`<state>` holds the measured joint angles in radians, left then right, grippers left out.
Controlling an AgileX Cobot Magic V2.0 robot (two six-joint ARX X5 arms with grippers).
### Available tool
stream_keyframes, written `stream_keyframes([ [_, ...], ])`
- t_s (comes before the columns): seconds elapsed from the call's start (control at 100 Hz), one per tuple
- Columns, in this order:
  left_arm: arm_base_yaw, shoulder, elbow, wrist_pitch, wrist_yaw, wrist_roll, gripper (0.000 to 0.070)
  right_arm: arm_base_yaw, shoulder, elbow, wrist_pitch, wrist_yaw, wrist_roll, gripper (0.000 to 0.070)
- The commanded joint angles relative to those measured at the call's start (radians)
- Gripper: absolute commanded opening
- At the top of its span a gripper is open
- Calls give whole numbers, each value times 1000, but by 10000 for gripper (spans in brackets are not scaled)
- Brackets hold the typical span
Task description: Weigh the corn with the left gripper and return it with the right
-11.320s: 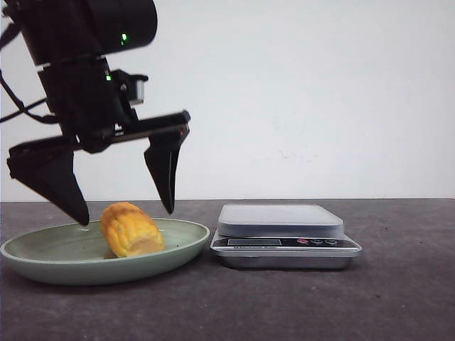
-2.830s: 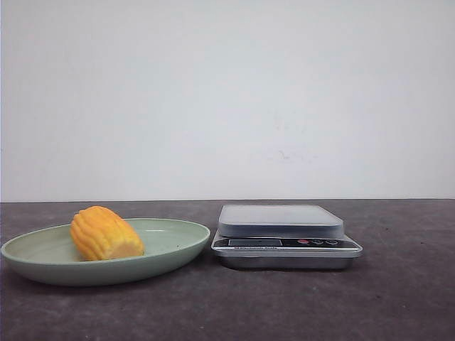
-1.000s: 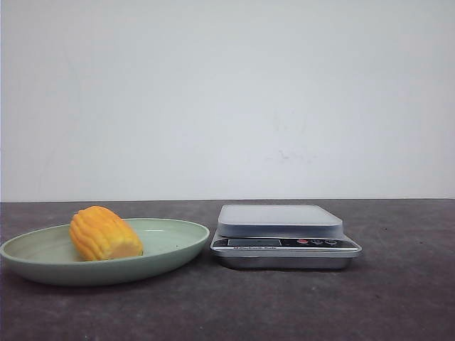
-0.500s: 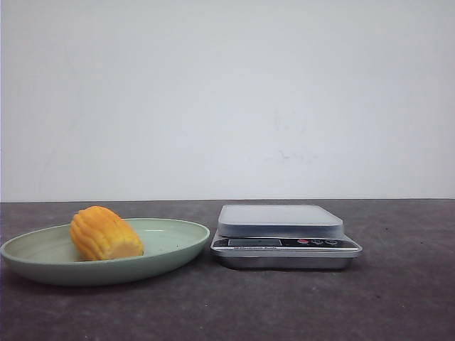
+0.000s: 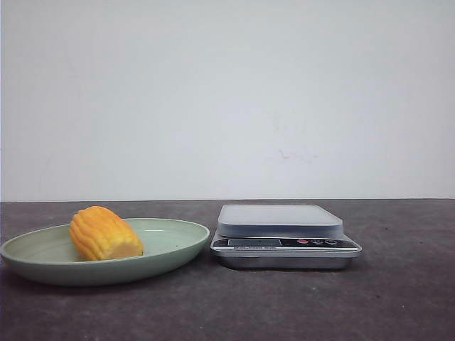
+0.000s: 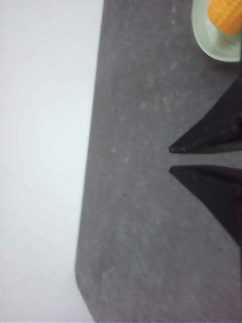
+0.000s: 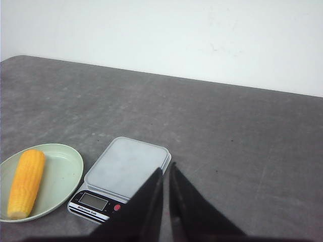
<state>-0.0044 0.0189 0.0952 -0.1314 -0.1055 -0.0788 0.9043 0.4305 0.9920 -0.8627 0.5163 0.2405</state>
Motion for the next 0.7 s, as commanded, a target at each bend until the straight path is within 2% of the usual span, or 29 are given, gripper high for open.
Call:
stream_keyframes([
  [0.0,4,-14,-9,27,2,24,0,11,5,9,10,1,8,15],
  [0.26,5,-16,-80,126,19,29,0,11,5,9,10,1,7,15],
  [0.42,5,-16,-82,124,62,90,0,11,5,9,10,2,8,15],
  [0.69,5,-16,-82,124,65,90,0,11,5,9,10,1,8,15],
])
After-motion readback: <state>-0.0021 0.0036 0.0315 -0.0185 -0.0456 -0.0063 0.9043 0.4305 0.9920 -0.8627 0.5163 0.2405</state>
